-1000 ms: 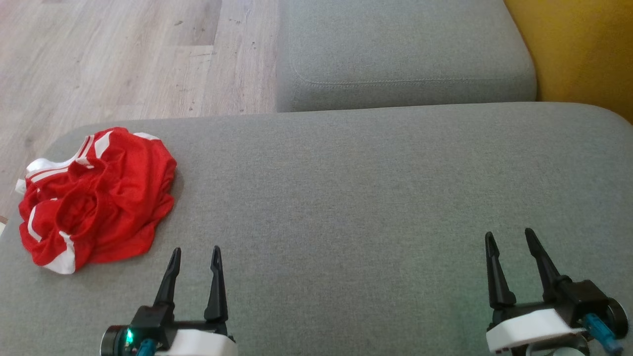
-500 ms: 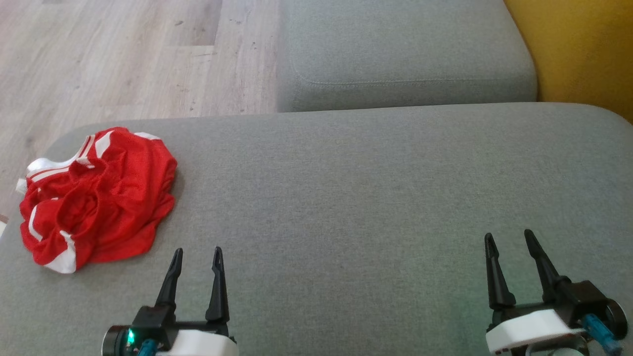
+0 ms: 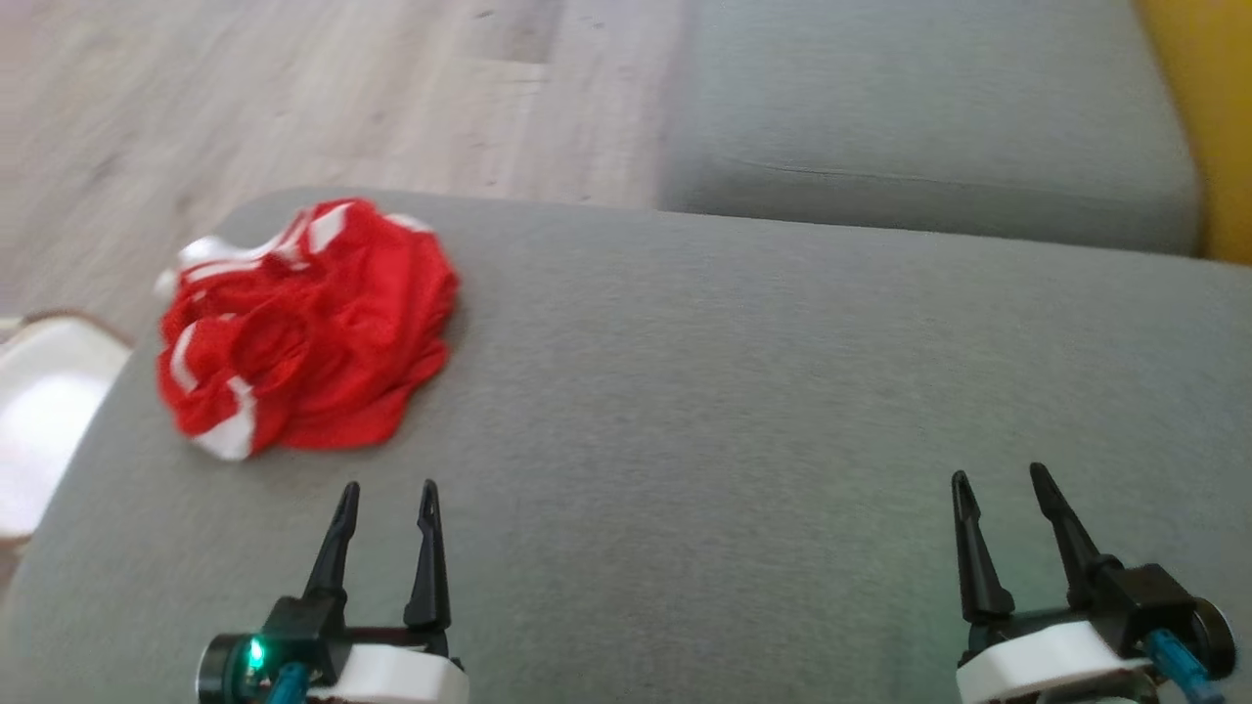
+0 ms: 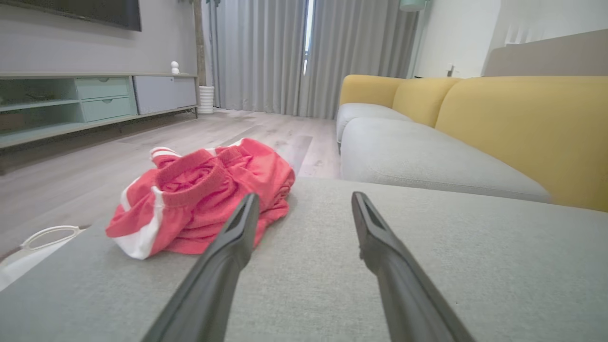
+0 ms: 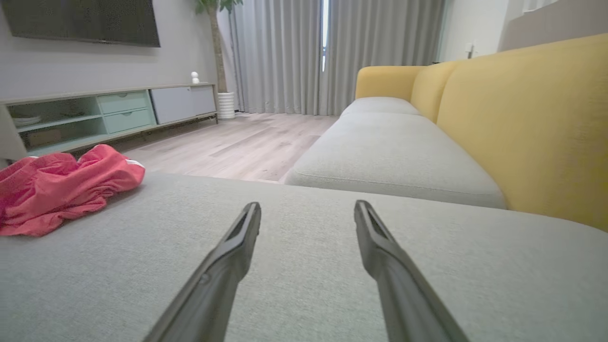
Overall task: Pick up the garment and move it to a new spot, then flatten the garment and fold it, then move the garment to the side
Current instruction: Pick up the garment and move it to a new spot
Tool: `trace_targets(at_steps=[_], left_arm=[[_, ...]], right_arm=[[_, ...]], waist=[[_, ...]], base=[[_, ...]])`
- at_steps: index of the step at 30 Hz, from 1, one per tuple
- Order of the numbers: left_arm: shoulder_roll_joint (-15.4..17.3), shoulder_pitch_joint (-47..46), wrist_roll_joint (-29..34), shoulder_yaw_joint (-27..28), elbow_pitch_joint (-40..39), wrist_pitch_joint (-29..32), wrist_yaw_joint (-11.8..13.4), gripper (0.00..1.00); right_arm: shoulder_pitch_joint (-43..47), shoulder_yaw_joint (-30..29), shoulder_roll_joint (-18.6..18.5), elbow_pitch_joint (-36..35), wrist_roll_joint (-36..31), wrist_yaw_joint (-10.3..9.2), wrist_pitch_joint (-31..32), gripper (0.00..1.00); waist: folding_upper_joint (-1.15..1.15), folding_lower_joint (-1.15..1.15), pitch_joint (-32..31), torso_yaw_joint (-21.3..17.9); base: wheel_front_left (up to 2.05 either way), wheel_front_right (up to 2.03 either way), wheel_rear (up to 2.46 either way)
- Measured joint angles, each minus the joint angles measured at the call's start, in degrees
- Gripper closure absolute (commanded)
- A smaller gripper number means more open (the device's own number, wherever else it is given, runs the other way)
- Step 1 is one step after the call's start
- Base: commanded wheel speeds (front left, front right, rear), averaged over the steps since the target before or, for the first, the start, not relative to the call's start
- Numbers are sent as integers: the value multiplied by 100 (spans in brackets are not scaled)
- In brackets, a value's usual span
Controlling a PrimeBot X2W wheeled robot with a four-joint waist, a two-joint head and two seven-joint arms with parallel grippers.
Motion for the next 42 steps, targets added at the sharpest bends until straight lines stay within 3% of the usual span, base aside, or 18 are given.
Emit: trace_targets(at_steps=[15,25,30,37,41,42], left_arm=[[15,6,135,557,-70,0,-9,0],[15,2,146,714,-229,0,8,0],[79,-187,387,880,-268,0,-234,0],[508,-1802,350,1259,-269,-16,-641,0],[680,-3037,146,1184,481,-27,-773,0],[769,-3616,21,1045,1048,26,-820,0]], right_arm=[[-52,105,1,11,66,0,0,0],[-353,202,-1,60,88,0,1,0],[-309,219,-1,57,-121,0,1,0],[-385,193,-3,-3,-602,0,0,0],[-541,152,-15,-4,-849,0,0,0],[-625,197,-18,-9,-1001,0,0,0]], waist=[[0,0,173,1472],[0,1,410,1680],[0,0,495,1692],[0,0,1054,1505],[0,2,1441,1407],[0,2,1624,1354]], base=[[0,0,0],[0,0,0],[0,0,0],[0,0,0],[0,0,0],[0,0,0]])
